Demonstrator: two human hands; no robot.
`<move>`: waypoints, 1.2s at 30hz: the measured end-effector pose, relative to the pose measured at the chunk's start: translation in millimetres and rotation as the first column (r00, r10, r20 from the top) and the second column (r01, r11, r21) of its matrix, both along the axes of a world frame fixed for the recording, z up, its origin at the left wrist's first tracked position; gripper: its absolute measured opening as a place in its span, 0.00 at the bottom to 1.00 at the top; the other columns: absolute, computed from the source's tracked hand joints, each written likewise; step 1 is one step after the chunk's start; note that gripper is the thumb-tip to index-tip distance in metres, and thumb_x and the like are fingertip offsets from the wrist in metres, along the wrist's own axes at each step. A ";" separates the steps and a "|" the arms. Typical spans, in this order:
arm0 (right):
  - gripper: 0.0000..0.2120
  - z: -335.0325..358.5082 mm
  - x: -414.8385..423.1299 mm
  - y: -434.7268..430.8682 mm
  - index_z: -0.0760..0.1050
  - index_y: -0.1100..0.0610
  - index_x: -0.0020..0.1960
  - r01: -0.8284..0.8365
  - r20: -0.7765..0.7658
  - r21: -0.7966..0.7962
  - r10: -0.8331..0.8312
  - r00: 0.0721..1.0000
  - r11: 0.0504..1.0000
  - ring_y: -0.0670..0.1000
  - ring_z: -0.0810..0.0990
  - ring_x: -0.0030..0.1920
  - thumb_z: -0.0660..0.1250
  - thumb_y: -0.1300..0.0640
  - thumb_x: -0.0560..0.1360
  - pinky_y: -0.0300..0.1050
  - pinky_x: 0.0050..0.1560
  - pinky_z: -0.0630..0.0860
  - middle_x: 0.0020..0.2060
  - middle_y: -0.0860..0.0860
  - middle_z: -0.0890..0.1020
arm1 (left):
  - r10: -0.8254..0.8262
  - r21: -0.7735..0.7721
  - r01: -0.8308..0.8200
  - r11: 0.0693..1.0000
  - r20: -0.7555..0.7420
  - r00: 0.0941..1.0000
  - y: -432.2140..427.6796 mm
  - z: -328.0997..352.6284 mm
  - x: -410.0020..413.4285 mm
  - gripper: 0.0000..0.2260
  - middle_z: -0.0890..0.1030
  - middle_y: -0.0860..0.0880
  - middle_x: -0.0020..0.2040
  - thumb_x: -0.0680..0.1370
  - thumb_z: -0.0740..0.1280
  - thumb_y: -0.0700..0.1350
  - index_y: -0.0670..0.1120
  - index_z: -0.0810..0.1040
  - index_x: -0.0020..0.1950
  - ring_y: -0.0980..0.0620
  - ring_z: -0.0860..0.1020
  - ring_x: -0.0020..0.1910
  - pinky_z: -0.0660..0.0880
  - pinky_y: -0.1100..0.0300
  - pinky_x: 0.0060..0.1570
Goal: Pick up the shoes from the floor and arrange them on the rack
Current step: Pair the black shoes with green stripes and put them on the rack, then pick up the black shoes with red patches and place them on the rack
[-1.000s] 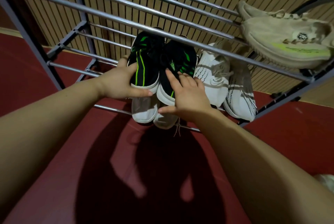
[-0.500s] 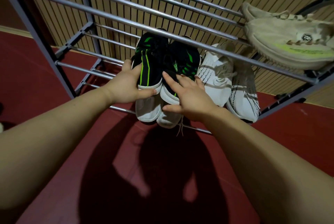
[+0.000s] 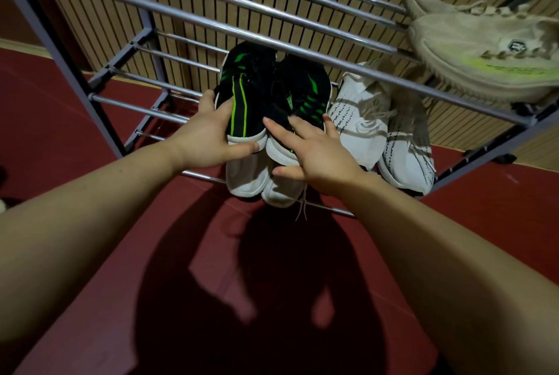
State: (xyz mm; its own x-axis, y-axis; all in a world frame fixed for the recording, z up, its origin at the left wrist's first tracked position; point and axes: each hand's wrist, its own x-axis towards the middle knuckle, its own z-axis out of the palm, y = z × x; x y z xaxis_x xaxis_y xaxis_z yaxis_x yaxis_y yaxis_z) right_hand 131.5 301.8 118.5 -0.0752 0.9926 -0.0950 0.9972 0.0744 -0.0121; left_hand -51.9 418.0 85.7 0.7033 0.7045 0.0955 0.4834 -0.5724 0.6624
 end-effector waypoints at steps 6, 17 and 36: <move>0.41 -1.3 -6.5 -6.4 0.40 0.41 0.76 0.068 0.028 0.029 -0.069 0.997 0.997 0.52 0.49 0.77 0.61 0.35 0.73 0.61 0.73 0.41 0.77 0.55 0.53 | 0.063 -0.021 -0.061 0.998 0.113 0.992 -9.7 -1.7 0.3 0.49 0.59 0.43 0.71 0.67 0.73 0.59 0.55 0.45 0.77 0.53 0.57 0.70 0.58 0.61 0.64; 0.45 -11.6 -34.5 -57.5 0.28 0.42 0.71 0.116 0.066 0.115 -0.124 0.990 0.987 0.58 0.29 0.73 0.56 0.30 0.72 0.62 0.70 0.30 0.75 0.54 0.32 | 0.245 -0.002 -0.246 0.969 -0.114 0.963 -47.0 -1.9 -34.8 0.51 0.40 0.38 0.77 0.69 0.67 0.64 0.53 0.32 0.75 0.39 0.39 0.76 0.42 0.42 0.73; 0.41 -29.0 -205.8 -17.8 0.29 0.45 0.71 -0.424 0.067 0.053 0.420 0.905 0.904 0.55 0.28 0.72 0.55 0.34 0.75 0.60 0.67 0.27 0.77 0.54 0.38 | 0.404 0.031 -0.581 0.813 -0.748 0.527 -125.9 -29.0 -304.9 0.48 0.38 0.41 0.77 0.71 0.63 0.68 0.54 0.34 0.76 0.39 0.39 0.76 0.43 0.43 0.72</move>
State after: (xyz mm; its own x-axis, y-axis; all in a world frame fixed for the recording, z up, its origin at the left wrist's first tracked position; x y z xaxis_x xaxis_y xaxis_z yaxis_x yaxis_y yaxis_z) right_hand -74.3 284.0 89.4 -0.4852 0.8731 -0.0468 0.8713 0.4873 0.0582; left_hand -356.8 292.1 56.7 0.0205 0.8973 -0.4409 0.9981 0.0069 0.0606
